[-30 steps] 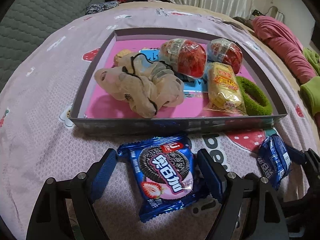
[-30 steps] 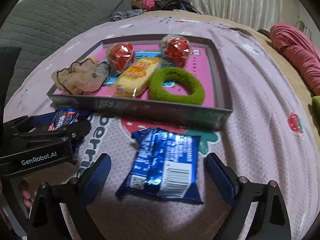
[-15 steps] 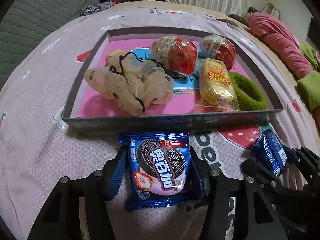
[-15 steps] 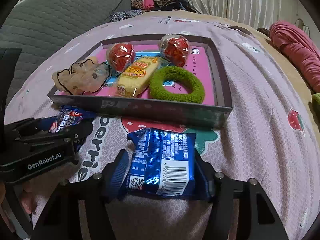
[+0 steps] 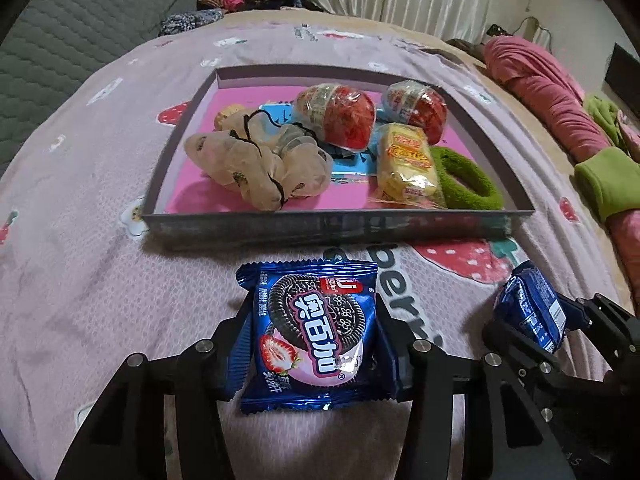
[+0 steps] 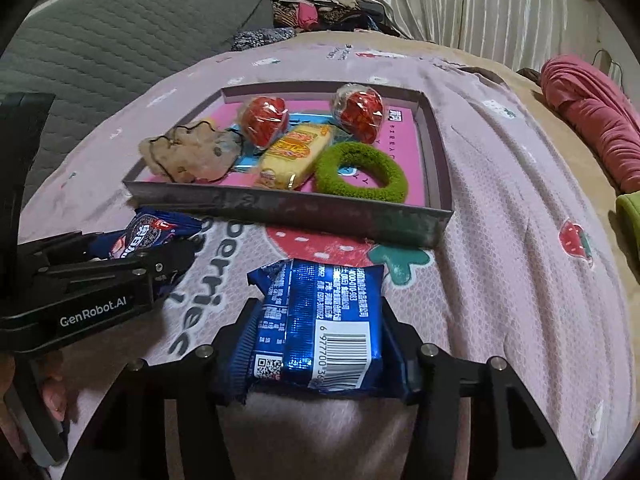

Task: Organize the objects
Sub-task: 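Grasp the strawberry biscuit packet with the left gripper while the right grasps the blue packet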

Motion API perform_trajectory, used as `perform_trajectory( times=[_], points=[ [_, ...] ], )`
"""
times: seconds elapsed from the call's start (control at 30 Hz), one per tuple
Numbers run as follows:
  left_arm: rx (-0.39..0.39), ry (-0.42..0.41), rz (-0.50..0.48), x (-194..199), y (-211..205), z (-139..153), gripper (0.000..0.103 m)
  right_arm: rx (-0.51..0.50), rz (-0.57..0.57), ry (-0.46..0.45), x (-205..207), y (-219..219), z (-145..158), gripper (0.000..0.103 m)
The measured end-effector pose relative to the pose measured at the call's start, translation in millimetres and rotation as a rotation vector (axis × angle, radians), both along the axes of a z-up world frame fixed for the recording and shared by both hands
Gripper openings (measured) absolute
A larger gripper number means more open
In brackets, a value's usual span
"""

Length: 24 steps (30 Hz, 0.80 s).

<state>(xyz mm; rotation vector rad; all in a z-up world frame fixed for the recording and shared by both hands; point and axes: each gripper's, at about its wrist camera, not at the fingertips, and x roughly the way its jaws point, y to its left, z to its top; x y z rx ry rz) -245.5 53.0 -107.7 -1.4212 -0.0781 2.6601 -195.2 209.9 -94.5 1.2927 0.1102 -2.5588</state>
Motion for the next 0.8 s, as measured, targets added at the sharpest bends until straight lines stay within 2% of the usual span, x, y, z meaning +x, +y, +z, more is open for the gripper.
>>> perform_trajectory(
  times=[0.3,0.47,0.8],
  points=[
    [0.013,0.056,-0.001,43.5,-5.7,31.9,0.054,0.022,0.011,0.052,41.5,-5.3,23.8,0.055],
    [0.021,0.092,0.004,72.2,-13.8,52.1,0.054,-0.013,0.004,0.076,65.7,-0.1,40.3,0.055],
    [0.022,0.162,0.007,107.6,-28.2,99.2,0.054,-0.055,0.013,0.170,91.2,-4.5,101.1,0.055]
  ],
)
